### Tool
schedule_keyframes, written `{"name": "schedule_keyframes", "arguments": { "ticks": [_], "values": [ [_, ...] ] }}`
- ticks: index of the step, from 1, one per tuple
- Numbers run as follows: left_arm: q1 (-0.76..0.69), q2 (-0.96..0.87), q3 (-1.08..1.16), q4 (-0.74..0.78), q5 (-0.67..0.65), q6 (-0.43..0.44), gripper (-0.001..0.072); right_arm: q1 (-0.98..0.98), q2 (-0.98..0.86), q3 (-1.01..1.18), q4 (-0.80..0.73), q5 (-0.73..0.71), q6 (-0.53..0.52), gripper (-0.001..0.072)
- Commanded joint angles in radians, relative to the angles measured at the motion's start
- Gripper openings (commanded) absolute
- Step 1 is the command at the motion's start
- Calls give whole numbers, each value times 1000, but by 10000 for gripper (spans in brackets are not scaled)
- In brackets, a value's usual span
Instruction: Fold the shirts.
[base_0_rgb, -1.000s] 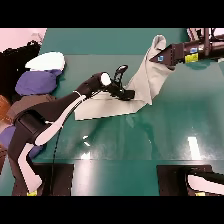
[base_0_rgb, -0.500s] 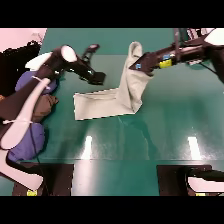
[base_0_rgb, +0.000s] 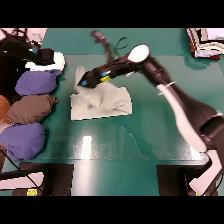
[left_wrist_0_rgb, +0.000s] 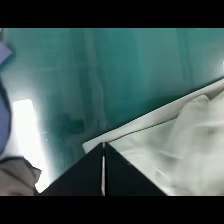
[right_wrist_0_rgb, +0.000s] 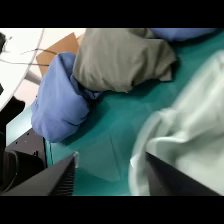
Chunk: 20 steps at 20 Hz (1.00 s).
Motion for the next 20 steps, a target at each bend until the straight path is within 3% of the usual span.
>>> {"name": "schedule_keyframes", "arguments": {
  "ticks": [1,2,4,6,8,11,13,14,15,16,20],
  "values": [
    [52,33,-1,11,-36,2,27,80,-103,76,-8,-13,-19,534],
    [52,33,-1,8,-46,2,26,71,-93,55,-8,20,-18,530],
    [52,33,-1,-9,-49,2,27,16,-51,-15,-10,137,-17,387],
    [52,33,-1,-14,-59,2,27,-58,0,-105,-20,221,3,376],
    [51,32,-1,-35,-71,2,27,-141,75,-233,-151,235,55,375],
    [52,32,-1,-50,-68,2,27,-287,195,-446,-371,188,145,375],
    [51,32,-1,-61,-65,2,27,-396,256,-579,-387,129,192,379],
    [51,32,-1,-71,-56,2,27,-444,274,-634,-359,106,193,397],
    [51,32,-1,-82,-44,2,26,-490,280,-680,-316,91,192,590],
    [48,32,-1,-84,-34,1,27,-527,276,-720,-262,80,192,720],
    [26,32,-1,-88,1,2,27,-552,193,-776,-76,71,115,700]
  ]
}}
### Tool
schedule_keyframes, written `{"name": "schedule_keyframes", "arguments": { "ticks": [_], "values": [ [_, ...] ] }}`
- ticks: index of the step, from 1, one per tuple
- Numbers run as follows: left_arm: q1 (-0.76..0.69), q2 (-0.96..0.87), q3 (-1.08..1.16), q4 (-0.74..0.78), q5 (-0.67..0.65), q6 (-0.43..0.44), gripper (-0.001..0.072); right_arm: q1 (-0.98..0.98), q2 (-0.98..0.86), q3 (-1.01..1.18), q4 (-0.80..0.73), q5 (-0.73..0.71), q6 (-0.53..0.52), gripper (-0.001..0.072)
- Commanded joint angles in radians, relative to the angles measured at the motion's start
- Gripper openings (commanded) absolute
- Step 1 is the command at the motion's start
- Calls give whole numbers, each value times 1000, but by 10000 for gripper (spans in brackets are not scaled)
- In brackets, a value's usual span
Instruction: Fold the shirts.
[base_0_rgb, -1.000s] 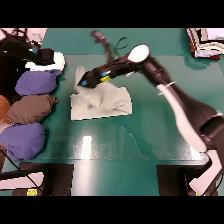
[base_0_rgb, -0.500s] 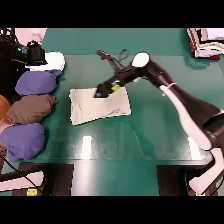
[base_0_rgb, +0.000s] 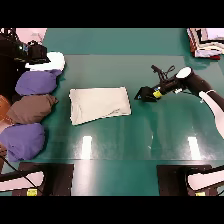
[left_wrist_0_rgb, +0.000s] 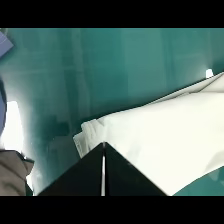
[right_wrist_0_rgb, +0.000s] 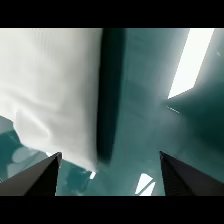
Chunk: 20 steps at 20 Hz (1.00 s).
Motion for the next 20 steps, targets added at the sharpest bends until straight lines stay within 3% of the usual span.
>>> {"name": "schedule_keyframes", "arguments": {
  "ticks": [1,7,12,14,17,20],
  "values": [
    [-22,0,0,-9,33,0,27,-18,-59,-43,150,-28,-44,700],
    [-79,-15,0,-9,35,6,26,169,-255,183,262,-48,-49,694],
    [-92,-18,0,-21,8,7,27,242,-338,348,264,-14,-50,61],
    [-92,-18,0,-24,-10,7,26,230,-325,373,230,-3,-50,15],
    [-123,-18,0,-35,-24,7,26,162,-256,377,154,28,-41,15],
    [-193,-18,0,-35,-9,7,26,44,-138,377,-26,32,32,15]
  ]
}}
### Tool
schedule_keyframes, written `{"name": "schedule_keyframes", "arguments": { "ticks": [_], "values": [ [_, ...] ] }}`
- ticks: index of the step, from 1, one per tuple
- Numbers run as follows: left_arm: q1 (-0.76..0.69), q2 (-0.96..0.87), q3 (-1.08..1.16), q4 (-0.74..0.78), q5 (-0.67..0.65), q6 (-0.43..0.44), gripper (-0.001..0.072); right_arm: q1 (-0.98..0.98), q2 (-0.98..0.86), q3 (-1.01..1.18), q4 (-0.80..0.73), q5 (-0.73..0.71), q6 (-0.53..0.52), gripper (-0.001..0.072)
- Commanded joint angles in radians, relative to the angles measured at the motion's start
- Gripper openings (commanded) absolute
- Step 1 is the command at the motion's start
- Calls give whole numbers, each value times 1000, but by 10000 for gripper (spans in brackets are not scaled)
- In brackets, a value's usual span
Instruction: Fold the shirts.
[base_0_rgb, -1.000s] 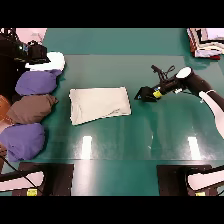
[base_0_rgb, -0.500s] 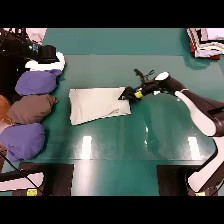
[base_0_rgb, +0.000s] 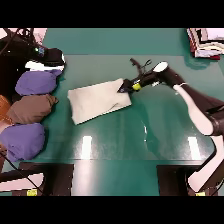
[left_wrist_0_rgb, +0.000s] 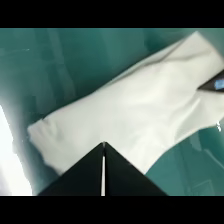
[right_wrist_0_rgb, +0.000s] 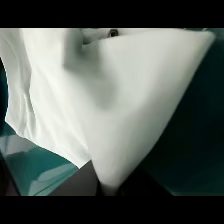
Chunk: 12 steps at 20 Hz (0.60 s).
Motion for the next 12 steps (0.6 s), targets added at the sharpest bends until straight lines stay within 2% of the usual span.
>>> {"name": "schedule_keyframes", "arguments": {
  "ticks": [1,6,10,12],
  "values": [
    [-69,0,0,-5,9,0,26,-135,126,10,-205,28,69,15],
    [-165,0,0,-4,37,-1,26,-474,326,10,-438,80,145,15],
    [-211,0,0,-2,53,-1,26,-825,439,10,-497,83,178,15],
    [-223,0,0,-6,57,-10,26,-998,464,10,-507,95,231,15]
  ]
}}
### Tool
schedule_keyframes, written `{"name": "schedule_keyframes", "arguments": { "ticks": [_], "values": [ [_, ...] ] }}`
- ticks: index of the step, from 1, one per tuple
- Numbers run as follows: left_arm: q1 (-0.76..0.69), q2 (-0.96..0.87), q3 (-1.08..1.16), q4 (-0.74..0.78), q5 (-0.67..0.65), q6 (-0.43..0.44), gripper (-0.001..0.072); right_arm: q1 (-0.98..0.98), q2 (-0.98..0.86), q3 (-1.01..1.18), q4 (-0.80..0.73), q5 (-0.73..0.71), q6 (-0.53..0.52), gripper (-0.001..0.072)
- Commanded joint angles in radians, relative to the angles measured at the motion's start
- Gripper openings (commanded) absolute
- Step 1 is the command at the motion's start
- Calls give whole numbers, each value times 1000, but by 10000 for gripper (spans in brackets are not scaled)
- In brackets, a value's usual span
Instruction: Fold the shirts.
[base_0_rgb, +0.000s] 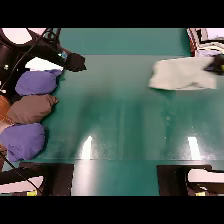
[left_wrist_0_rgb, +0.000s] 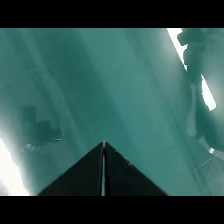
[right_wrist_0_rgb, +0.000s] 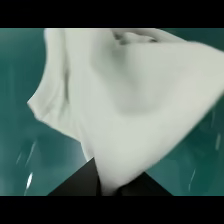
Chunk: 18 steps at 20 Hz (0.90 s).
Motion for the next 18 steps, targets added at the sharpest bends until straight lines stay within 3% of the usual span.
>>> {"name": "schedule_keyframes", "arguments": {
  "ticks": [1,4,9,12,13,15,16,18],
  "values": [
    [-26,0,0,-1,19,-9,26,-306,57,1,-51,34,89,15],
    [-30,0,0,-5,50,-11,26,-457,52,-45,-52,96,100,15],
    [-30,0,0,-5,50,-11,26,-534,52,-241,-59,113,97,15],
    [-30,0,0,-5,40,-10,26,-549,53,-262,-163,165,96,18],
    [-30,0,0,-5,40,-9,26,-549,52,-256,-212,194,93,78],
    [-30,0,0,-5,45,-7,26,-549,52,-226,-284,232,67,628],
    [-30,0,0,-5,46,-6,27,-549,52,-201,-291,241,68,696],
    [-30,0,0,-4,51,-6,27,-555,52,-129,-290,267,70,695]
  ]
}}
